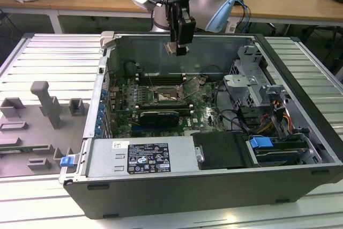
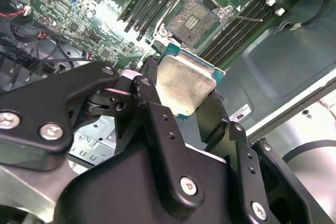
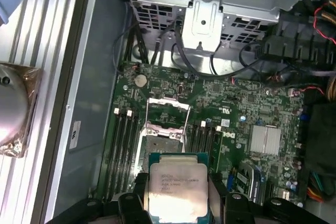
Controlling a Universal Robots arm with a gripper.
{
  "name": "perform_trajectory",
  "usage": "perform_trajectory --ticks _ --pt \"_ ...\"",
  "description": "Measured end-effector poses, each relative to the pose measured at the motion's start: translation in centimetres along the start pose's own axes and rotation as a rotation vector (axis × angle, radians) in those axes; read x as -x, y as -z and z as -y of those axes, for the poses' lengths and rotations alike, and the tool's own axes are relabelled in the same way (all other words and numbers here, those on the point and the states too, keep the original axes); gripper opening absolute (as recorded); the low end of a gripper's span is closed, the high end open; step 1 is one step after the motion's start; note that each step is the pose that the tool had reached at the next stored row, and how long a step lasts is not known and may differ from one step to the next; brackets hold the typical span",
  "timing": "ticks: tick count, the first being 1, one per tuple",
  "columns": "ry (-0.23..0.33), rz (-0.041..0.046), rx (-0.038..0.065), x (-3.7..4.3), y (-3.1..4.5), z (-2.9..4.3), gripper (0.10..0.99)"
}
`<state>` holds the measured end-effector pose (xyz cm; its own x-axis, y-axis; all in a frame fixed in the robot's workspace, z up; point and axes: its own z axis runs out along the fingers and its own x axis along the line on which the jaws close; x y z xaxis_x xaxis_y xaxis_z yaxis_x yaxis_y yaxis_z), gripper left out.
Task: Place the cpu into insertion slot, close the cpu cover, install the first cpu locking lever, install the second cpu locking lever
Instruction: 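Place the cpu into insertion slot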
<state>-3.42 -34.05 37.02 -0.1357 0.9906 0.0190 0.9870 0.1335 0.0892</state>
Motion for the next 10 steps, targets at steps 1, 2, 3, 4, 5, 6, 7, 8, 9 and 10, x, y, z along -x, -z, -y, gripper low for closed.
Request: perform_trajectory --ticks 1,2,3,4,5,6,7,8,9,10 --pt "-0.009 0.0012 0.0 0.0 -0.07 0.01 0.537" --pt "-0.021 0.0027 0.0 0.0 -0.29 0.03 0.537" --pt "-0.03 0.0035 0.0 0.0 -0.54 0.07 0.537" --pt "-0.033 0.0038 0.001 0.0 -0.73 0.08 0.537" --pt "-0.036 0.004 0.001 0.0 -0.92 0.1 0.537" --pt "-0.037 0.0041 0.001 0.0 -1.1 0.11 0.537" --pt "-0.038 0.0042 0.001 -0.01 -1.28 0.13 0.537" --pt "-0.039 0.0044 0.001 -0.01 -1.66 0.17 0.537" --pt "-0.039 0.0044 0.001 -0.01 -1.89 0.18 0.537" --pt "-0.04 0.0044 0.001 0.0 -2.07 0.2 0.537"
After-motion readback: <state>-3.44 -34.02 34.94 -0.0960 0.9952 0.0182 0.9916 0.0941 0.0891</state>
